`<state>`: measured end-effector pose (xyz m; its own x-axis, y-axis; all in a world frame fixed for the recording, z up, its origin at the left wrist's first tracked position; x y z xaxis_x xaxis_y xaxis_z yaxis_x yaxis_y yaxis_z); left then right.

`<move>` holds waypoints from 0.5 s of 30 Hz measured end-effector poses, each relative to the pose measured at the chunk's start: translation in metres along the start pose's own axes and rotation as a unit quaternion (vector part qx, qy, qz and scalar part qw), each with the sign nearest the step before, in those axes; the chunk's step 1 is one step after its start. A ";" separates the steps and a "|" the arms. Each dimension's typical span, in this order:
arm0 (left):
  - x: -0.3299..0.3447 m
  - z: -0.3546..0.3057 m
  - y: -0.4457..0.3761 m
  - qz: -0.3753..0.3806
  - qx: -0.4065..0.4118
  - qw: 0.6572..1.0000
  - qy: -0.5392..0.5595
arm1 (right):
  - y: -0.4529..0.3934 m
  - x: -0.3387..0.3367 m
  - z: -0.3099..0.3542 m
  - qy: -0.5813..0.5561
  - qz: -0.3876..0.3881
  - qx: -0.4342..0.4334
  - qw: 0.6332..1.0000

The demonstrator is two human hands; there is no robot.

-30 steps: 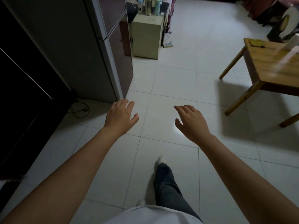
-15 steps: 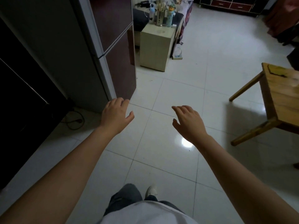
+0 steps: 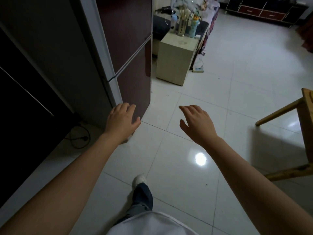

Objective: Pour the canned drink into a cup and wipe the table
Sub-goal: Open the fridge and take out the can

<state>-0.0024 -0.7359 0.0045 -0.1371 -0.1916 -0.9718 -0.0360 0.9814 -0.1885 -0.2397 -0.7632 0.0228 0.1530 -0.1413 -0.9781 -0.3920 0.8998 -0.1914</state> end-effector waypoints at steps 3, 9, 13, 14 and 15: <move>0.003 0.018 -0.031 0.002 0.000 1.000 -0.003 | -0.039 0.009 0.005 -0.008 -0.001 -0.006 1.000; 0.003 0.048 -0.073 0.010 -0.020 1.000 -0.010 | -0.098 0.022 0.016 -0.023 -0.003 -0.017 1.000; 0.003 0.057 -0.085 0.017 -0.036 0.999 -0.009 | -0.123 0.026 0.022 -0.030 -0.001 -0.031 0.999; 0.002 0.059 -0.087 0.018 -0.041 0.999 -0.010 | -0.129 0.027 0.023 -0.033 -0.001 -0.033 0.999; 0.002 0.061 -0.089 0.018 -0.048 0.999 -0.010 | -0.135 0.027 0.024 -0.038 -0.001 -0.035 0.999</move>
<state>0.0607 -0.8230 0.0111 -0.1196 -0.1552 -0.9806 -0.1257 0.9821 -0.1401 -0.1615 -0.8783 0.0242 0.2207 -0.1092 -0.9692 -0.4543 0.8678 -0.2013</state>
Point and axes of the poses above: each hand's wrist, its own y-axis away from the middle knuckle, its own x-axis out of the palm, z = x × y, the point moved 1 cm from there along -y, towards the middle knuckle, and after that the axes turned 9 degrees about -z, right-handed, at the moved point
